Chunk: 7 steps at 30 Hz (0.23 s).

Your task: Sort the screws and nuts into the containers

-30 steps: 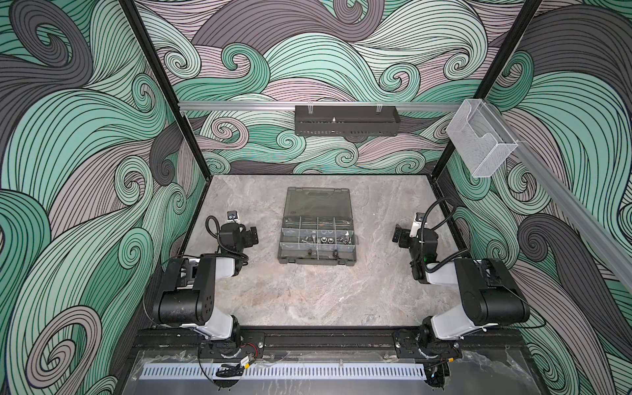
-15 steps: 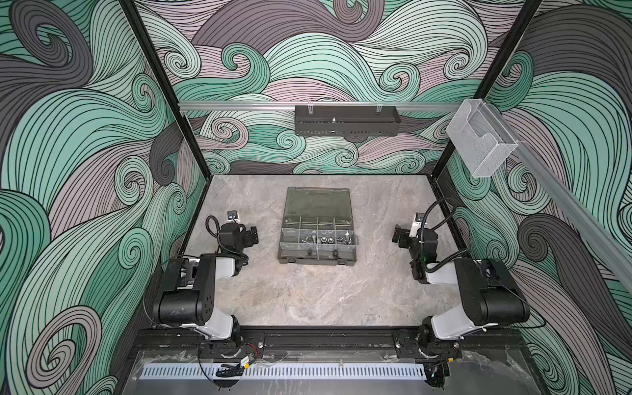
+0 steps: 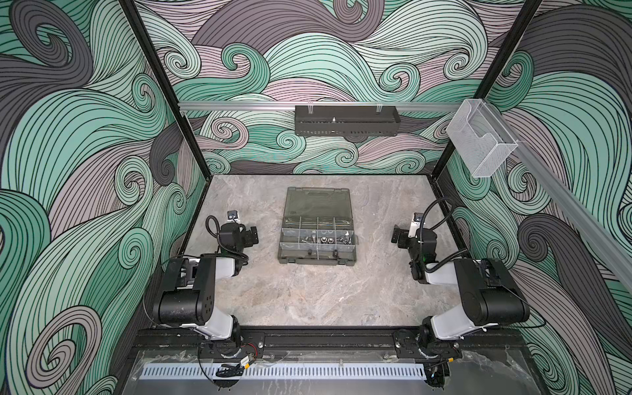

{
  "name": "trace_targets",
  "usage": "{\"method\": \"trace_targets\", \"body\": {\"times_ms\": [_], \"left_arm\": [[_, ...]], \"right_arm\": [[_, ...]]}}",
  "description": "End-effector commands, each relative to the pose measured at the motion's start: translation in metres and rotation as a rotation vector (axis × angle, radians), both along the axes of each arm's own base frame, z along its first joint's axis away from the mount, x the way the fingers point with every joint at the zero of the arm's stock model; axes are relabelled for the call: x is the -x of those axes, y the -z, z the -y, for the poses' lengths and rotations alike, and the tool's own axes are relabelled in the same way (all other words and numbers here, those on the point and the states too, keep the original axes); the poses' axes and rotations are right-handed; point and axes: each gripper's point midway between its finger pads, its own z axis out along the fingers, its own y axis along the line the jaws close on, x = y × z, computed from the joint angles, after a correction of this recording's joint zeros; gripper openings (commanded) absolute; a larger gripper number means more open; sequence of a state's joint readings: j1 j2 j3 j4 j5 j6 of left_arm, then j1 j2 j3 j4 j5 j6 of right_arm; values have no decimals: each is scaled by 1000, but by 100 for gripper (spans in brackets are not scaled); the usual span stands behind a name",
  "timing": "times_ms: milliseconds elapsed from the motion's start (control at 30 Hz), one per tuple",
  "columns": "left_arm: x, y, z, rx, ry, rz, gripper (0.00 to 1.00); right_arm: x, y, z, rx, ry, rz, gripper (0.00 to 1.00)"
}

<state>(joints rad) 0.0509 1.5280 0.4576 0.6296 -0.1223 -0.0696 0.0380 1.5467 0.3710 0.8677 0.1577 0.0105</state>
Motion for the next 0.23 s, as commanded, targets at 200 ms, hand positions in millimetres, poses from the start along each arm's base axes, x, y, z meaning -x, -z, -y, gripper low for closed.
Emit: {"method": "trace_targets", "body": {"times_ms": [200], "left_arm": [[-8, -13, 0, -8, 11, 45, 99]], "right_arm": [[-6, -12, -2, 17, -5, 29, 99]]}}
